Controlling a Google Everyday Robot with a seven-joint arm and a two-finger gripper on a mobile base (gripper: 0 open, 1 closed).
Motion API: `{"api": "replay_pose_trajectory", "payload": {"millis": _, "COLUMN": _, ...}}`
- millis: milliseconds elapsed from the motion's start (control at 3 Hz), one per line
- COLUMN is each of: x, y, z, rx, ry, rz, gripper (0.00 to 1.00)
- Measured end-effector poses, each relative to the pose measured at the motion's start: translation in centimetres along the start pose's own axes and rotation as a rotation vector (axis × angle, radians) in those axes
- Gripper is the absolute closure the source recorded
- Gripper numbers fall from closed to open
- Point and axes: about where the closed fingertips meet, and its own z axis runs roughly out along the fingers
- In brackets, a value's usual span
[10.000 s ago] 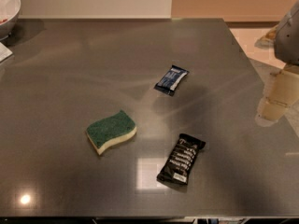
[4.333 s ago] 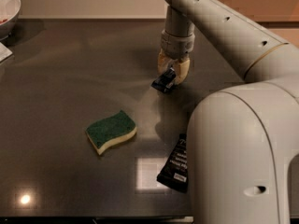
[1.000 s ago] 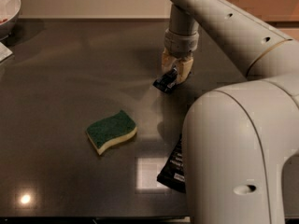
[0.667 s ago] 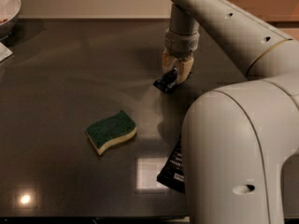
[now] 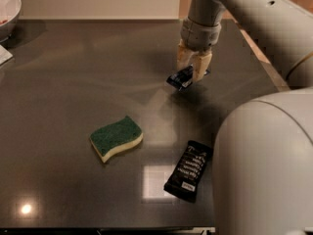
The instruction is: Pick rxbar blueberry
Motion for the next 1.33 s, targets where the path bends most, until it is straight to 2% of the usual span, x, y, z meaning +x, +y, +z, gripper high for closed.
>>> {"api": "replay_pose_trajectory", "payload": {"millis": 333, "x": -2.3, "y": 1.5, "z": -11.1, "rx": 0.212, "ry": 0.024, "rz": 0.009, "gripper": 1.0}}
{"api": "replay_pose_trajectory", "payload": {"millis": 667, "x": -3.6, "y": 2.3, "z": -16.7, "rx": 0.318, "ry": 0.028, "rz": 0.014, "gripper": 1.0}}
{"api": "replay_pose_trajectory", "payload": {"millis": 1333, "x": -3.3, "y": 0.5, "z": -17.2, "rx": 0.381, "ry": 0.043, "rz": 0.011, "gripper": 1.0}}
